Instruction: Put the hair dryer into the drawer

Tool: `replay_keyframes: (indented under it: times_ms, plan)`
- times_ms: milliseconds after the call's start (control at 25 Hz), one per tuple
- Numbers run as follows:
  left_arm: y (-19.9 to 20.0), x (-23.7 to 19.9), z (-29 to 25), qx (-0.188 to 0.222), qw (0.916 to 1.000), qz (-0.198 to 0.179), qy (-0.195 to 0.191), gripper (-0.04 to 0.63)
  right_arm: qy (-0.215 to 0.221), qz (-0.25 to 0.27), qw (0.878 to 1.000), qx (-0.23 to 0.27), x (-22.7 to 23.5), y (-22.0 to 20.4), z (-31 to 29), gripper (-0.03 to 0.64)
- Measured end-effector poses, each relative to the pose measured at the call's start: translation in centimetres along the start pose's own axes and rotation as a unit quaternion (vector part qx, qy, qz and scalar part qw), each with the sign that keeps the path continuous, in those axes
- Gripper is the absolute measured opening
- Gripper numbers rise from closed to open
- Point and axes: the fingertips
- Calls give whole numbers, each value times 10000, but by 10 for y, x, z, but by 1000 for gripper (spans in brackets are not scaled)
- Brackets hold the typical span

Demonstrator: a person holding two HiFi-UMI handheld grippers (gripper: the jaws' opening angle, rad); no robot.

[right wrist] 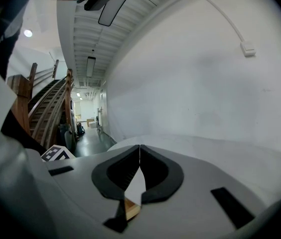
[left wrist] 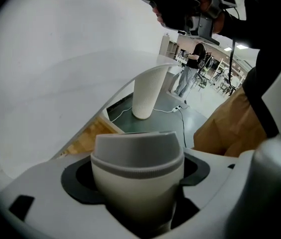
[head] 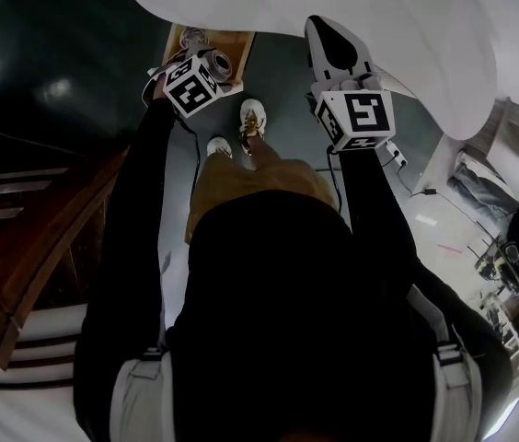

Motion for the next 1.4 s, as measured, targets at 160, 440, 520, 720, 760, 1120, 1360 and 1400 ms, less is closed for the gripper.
replay_keyframes:
  times_ms: [160, 440, 520, 720, 760, 1120, 1360, 1400]
  plan:
    - [-4, -2, -6, -131, 9998, -161, -17, 402, -37, 14, 10000, -33, 1, -1, 1, 26]
    - [-14, -13, -19, -292, 9993, -228, 105, 402, -48, -3, 9999, -121, -5, -10, 1, 26]
    - [-15, -16, -24, -331, 9989, -284, 144, 402, -66, -7, 9998, -169, -4, -15, 2, 26]
    - [-24, -19, -37, -467, 9974, -522, 152, 402, -150, -5, 9994, -312, -7, -28, 9, 26]
    - [-26, -19, -39, -496, 9970, -584, 141, 402, -173, -23, 9993, -340, -7, -31, 10, 26]
    - [-28, -29, -61, -628, 9940, -870, 235, 402, -370, -131, 9979, -519, 6, -48, 21, 26]
    - [-36, -32, -82, -828, 9907, -1052, 224, 402, -440, -214, 9967, -641, 10, -61, 27, 26]
    - [-39, -30, -87, -869, 9903, -1072, 165, 402, -426, -199, 9967, -662, 9, -64, 28, 26]
Point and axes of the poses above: the fingertips, and each gripper's own axes: z backward along the fingers, x to its right, y out of its top, and after that the axes turned 2 degrees about -x, right-handed
